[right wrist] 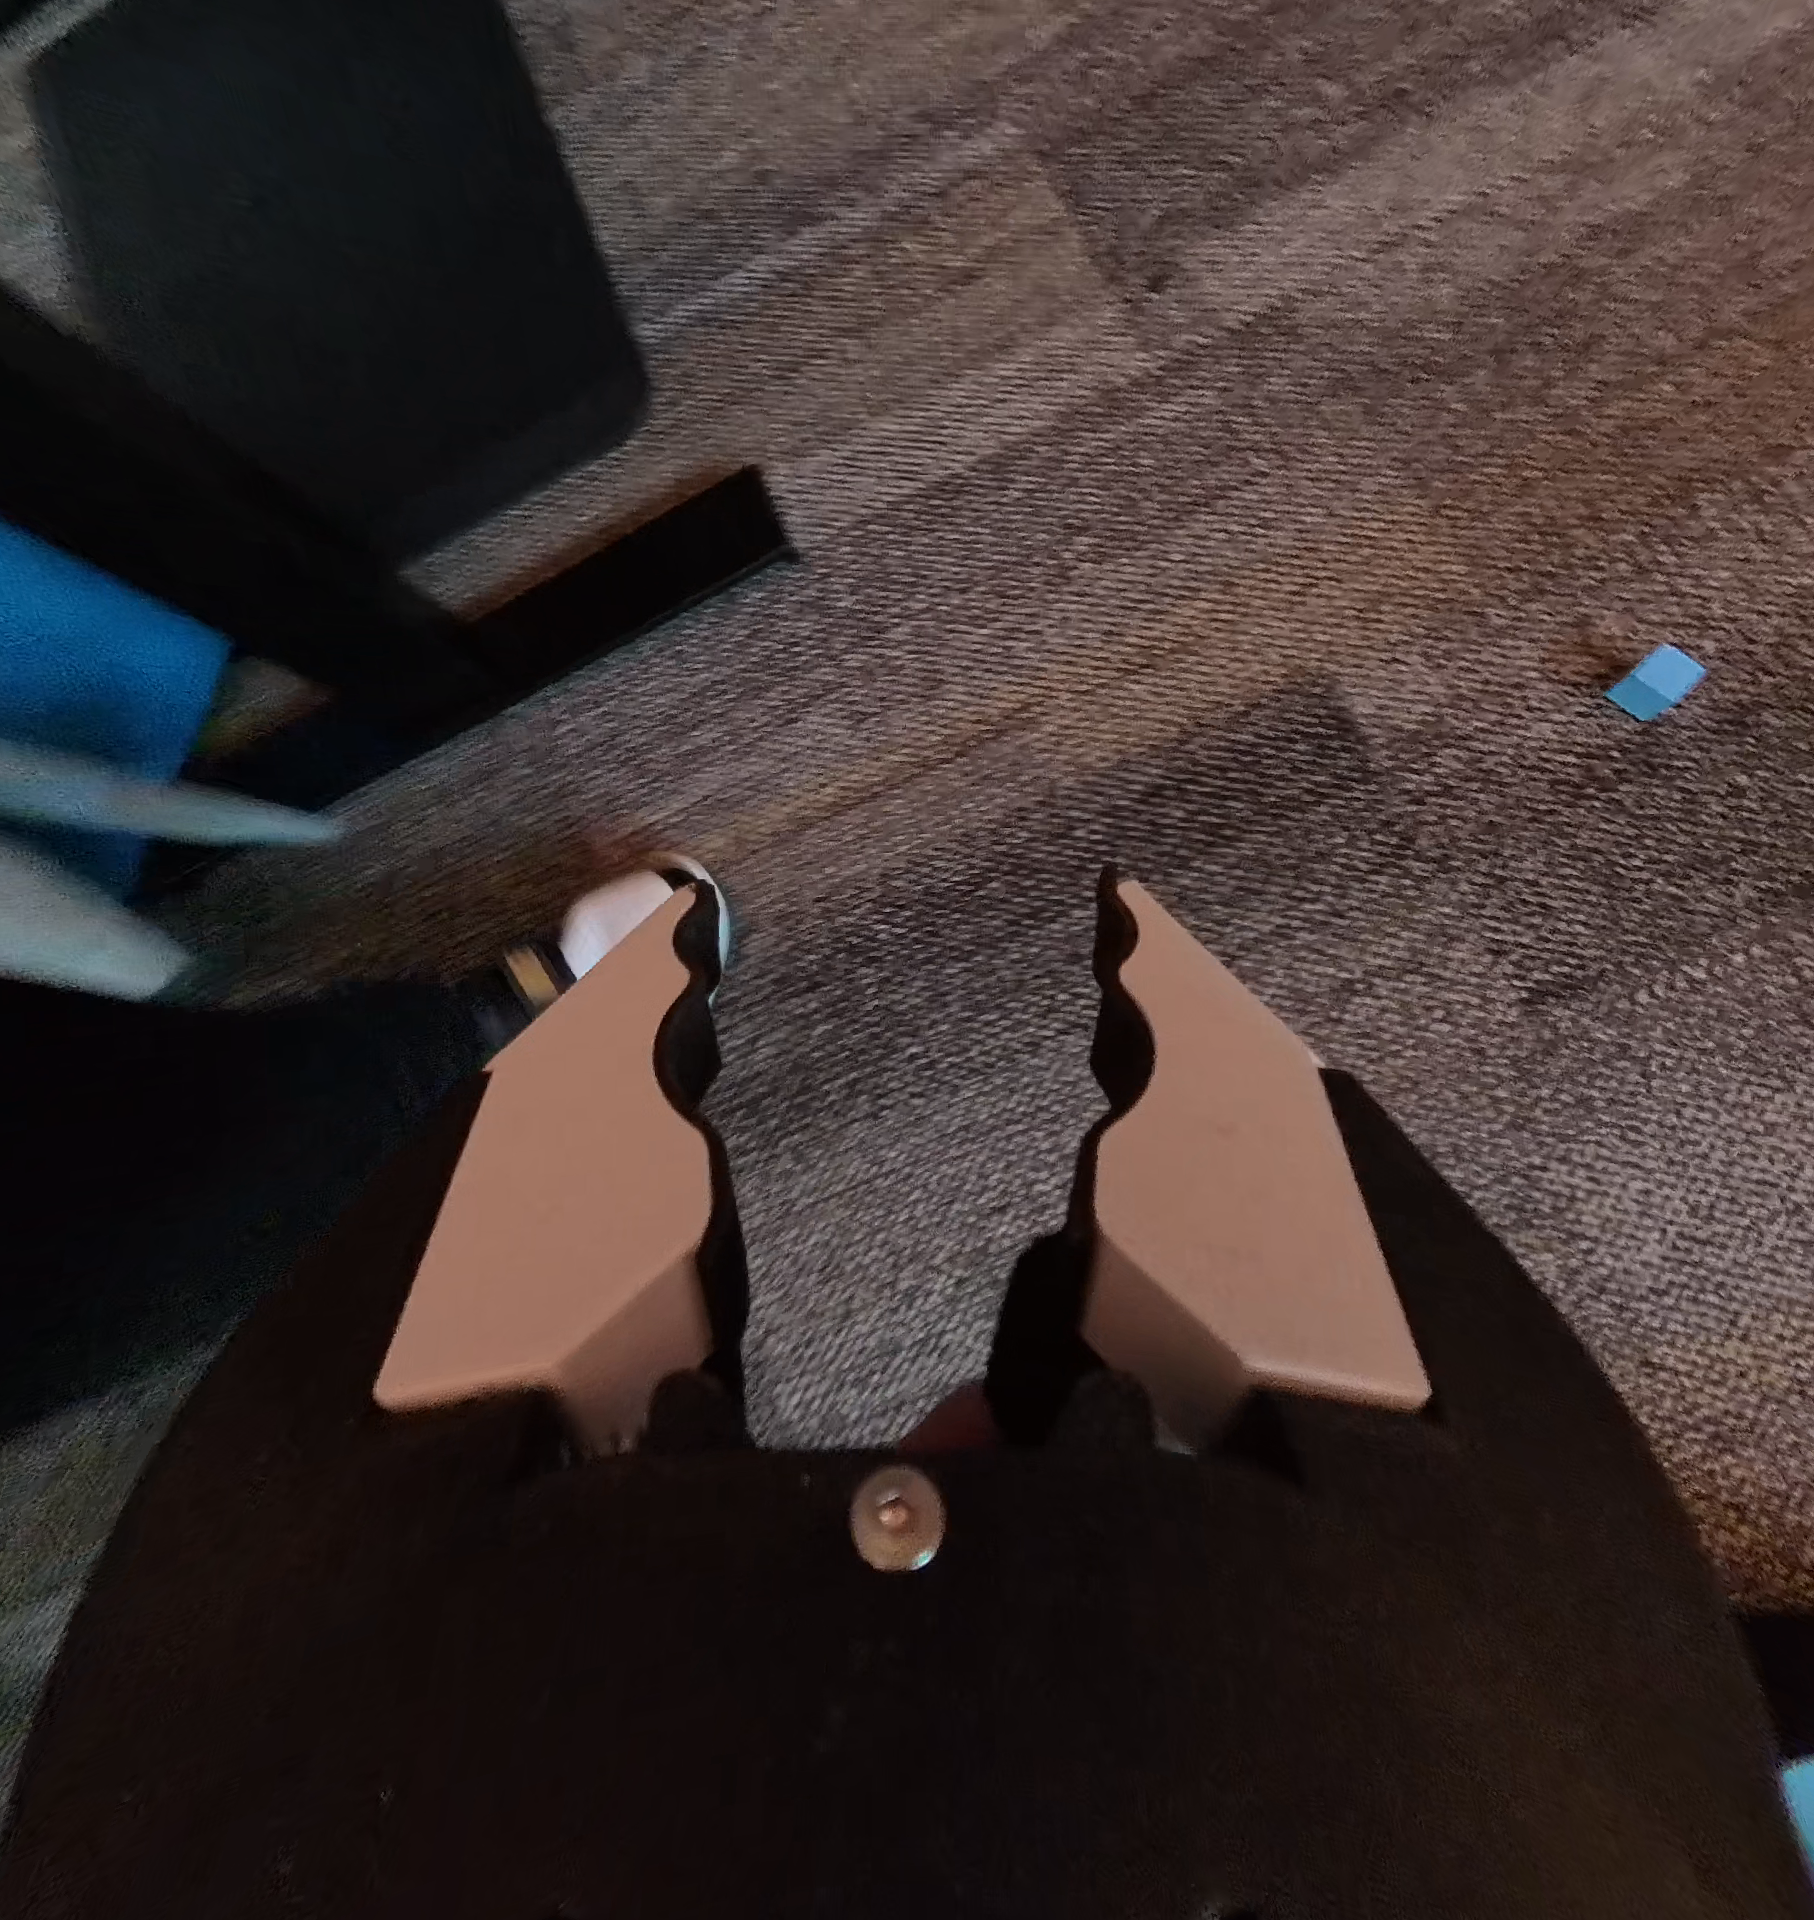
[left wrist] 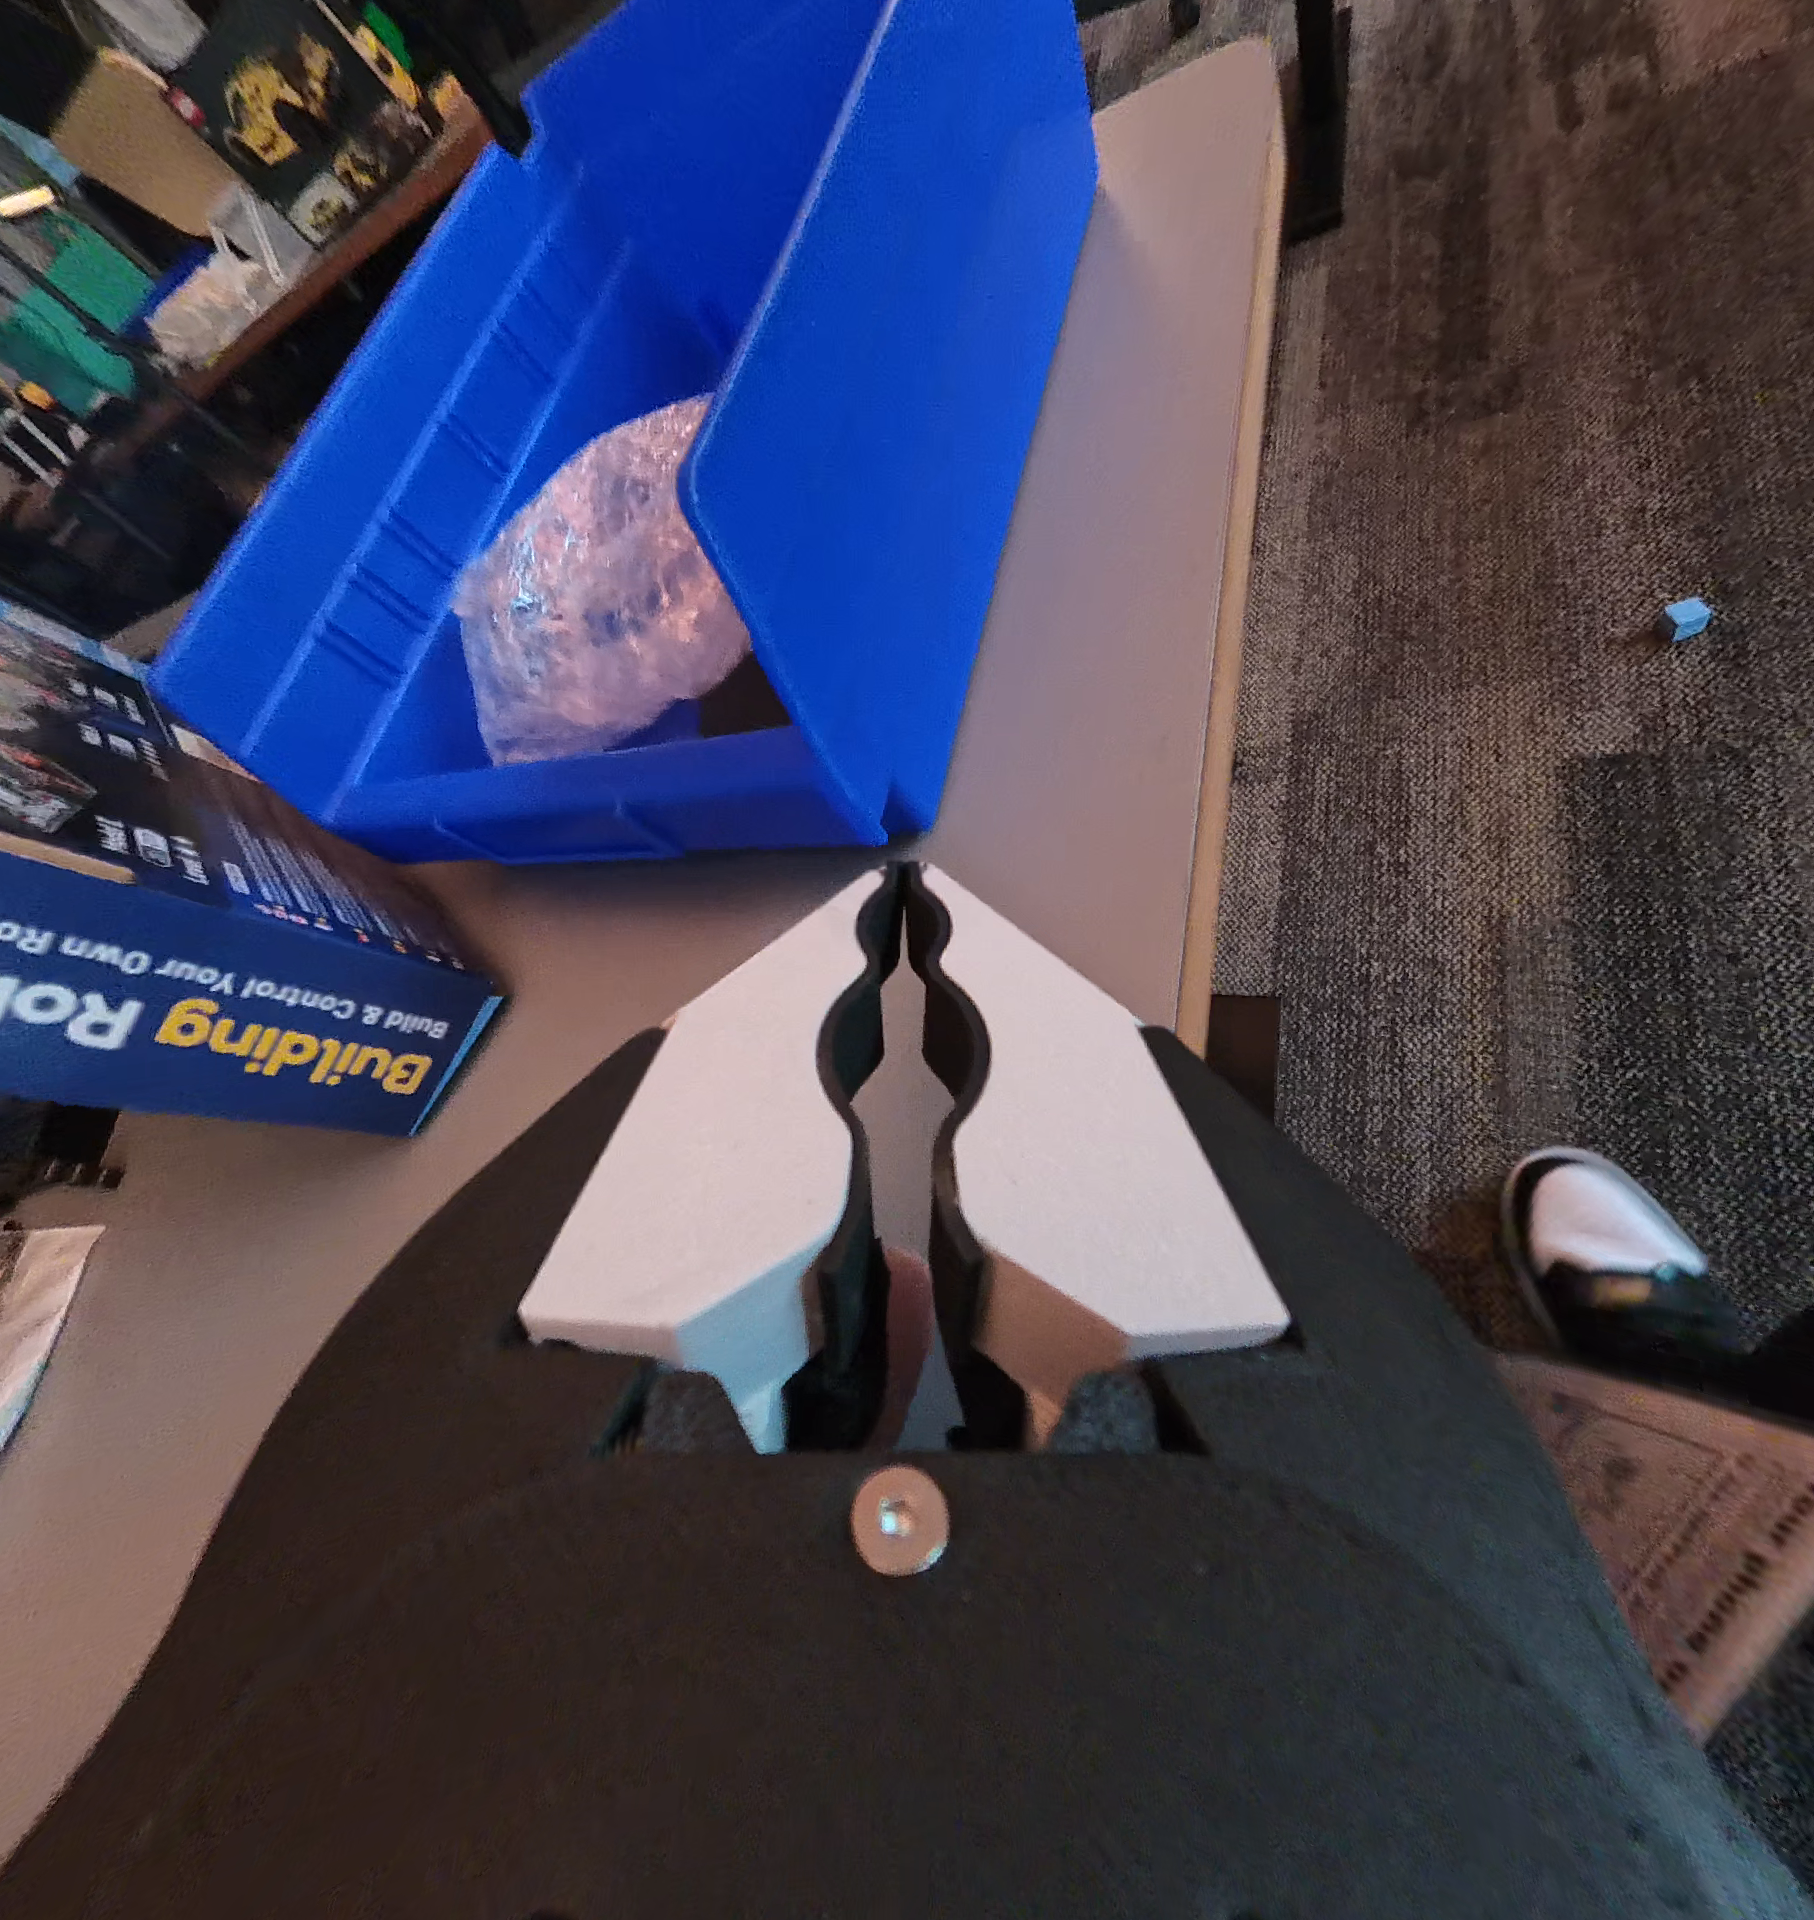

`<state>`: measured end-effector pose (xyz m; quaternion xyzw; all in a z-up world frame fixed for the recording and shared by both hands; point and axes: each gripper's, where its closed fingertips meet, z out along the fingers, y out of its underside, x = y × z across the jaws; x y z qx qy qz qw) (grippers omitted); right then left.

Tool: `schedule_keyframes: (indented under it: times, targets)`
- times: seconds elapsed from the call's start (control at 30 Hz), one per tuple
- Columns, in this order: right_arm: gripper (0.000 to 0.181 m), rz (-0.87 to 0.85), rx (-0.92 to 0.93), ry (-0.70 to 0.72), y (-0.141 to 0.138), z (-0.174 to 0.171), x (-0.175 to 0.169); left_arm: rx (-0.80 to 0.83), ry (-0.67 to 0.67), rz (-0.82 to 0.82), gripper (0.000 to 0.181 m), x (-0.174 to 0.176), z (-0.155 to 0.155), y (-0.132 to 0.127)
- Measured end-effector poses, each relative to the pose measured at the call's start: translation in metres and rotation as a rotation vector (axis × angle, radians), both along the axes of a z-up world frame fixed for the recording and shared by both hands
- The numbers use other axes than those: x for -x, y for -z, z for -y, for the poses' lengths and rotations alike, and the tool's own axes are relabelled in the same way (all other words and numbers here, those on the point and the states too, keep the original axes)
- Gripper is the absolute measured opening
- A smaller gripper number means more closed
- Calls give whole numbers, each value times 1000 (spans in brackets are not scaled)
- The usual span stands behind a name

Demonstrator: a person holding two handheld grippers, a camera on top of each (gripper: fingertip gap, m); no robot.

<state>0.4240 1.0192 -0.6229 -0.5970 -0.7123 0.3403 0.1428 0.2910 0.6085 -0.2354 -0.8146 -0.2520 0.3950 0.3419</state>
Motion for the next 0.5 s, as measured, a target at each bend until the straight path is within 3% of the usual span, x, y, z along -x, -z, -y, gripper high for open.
schedule_keyframes:
  times: [0.17,0.5]
  targets:
    - [76,31,-27,209,83,-68,57,48,16,23,0,12,-10,7]
    - [69,42,-55,484,219,-192,184,213,0,-96,0,10,-14,15]
